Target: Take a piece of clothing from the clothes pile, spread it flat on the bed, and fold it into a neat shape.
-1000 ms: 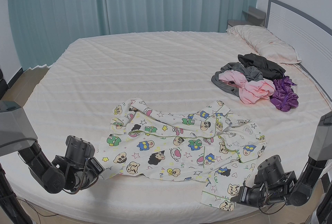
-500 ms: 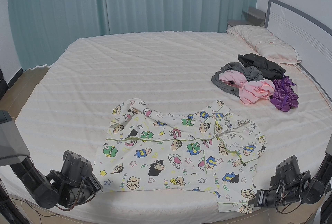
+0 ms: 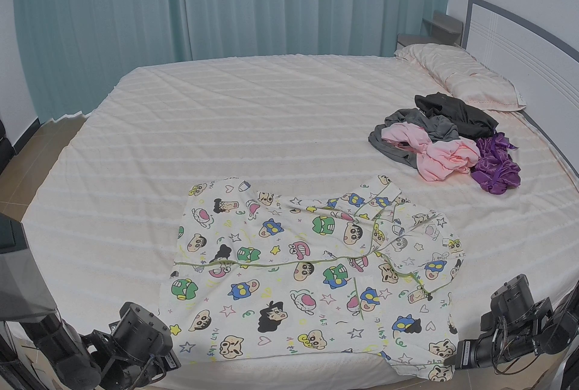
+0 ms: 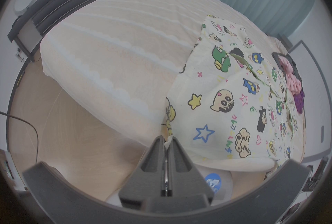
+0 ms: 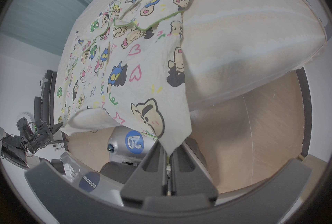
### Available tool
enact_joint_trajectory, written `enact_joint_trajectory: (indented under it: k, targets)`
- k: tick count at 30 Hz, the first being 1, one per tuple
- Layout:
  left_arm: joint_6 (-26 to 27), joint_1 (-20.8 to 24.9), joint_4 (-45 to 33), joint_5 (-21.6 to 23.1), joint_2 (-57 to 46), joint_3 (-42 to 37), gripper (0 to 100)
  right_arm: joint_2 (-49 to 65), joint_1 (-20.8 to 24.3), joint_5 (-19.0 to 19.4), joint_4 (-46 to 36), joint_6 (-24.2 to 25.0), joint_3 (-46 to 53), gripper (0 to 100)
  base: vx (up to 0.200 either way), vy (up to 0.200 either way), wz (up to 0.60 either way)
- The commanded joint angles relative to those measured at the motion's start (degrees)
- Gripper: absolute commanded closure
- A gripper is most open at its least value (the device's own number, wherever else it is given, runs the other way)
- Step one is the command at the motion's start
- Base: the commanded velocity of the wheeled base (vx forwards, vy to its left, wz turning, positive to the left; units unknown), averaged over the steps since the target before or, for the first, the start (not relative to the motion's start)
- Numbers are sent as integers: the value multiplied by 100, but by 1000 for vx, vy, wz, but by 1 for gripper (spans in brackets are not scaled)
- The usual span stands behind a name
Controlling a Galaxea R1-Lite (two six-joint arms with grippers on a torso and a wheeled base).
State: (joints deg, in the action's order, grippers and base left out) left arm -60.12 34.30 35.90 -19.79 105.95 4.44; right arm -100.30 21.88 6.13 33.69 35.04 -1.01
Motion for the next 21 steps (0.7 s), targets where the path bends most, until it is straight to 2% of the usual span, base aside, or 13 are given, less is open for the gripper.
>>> enact_joint_trajectory:
  k: [1, 17, 18, 21]
  targets:
    - [-17, 173, -4, -8, 14, -171, 100, 28, 0, 2, -126, -76, 101, 100, 0, 0, 0]
    - [-43, 252, -4, 1, 58, -417, 100, 2, 62, 11, -355, -146, 101, 100, 0, 0, 0]
    - [-43, 252, -4, 1, 58, -417, 0, 2, 62, 11, -355, -146, 101, 100, 0, 0, 0]
    - [-43, 243, 13, -8, 14, -417, 0, -15, 53, 11, -346, -137, 101, 100, 0, 0, 0]
